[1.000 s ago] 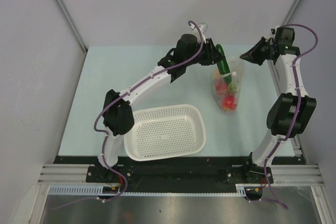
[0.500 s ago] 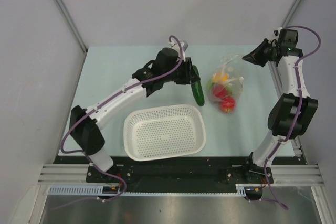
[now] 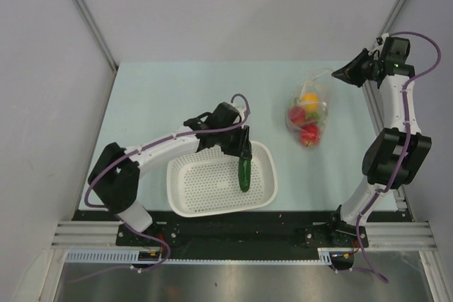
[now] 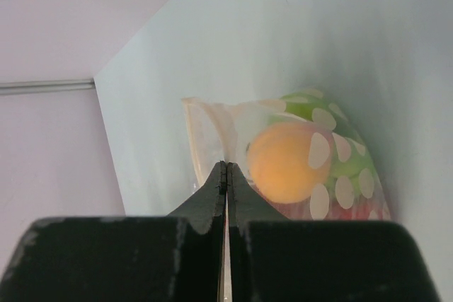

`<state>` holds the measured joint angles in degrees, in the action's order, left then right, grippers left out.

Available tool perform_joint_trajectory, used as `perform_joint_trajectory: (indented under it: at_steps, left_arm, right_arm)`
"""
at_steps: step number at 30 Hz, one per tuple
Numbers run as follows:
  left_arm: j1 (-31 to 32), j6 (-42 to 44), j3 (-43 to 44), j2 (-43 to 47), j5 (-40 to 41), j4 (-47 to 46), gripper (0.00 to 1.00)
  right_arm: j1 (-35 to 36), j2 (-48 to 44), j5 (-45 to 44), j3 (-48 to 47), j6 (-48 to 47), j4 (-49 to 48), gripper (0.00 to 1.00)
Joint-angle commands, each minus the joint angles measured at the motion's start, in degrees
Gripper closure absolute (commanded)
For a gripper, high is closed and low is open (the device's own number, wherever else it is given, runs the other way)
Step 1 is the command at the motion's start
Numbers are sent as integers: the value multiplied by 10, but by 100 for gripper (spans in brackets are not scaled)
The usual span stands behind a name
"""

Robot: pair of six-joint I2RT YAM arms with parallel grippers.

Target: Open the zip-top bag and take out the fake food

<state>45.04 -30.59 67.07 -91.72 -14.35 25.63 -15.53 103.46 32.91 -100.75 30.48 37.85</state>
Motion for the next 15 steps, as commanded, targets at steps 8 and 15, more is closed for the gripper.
perform_joint_trajectory:
  at_steps: [8,15]
  left_arm:
    - [13,-15,-26,15,-63,5,61]
    - [12,27,82,41,-74,-7,17]
  right_arm:
    - [-2,-53,18,-5,-2,-14,100]
    - [5,-63,10,6,-12,-4,100]
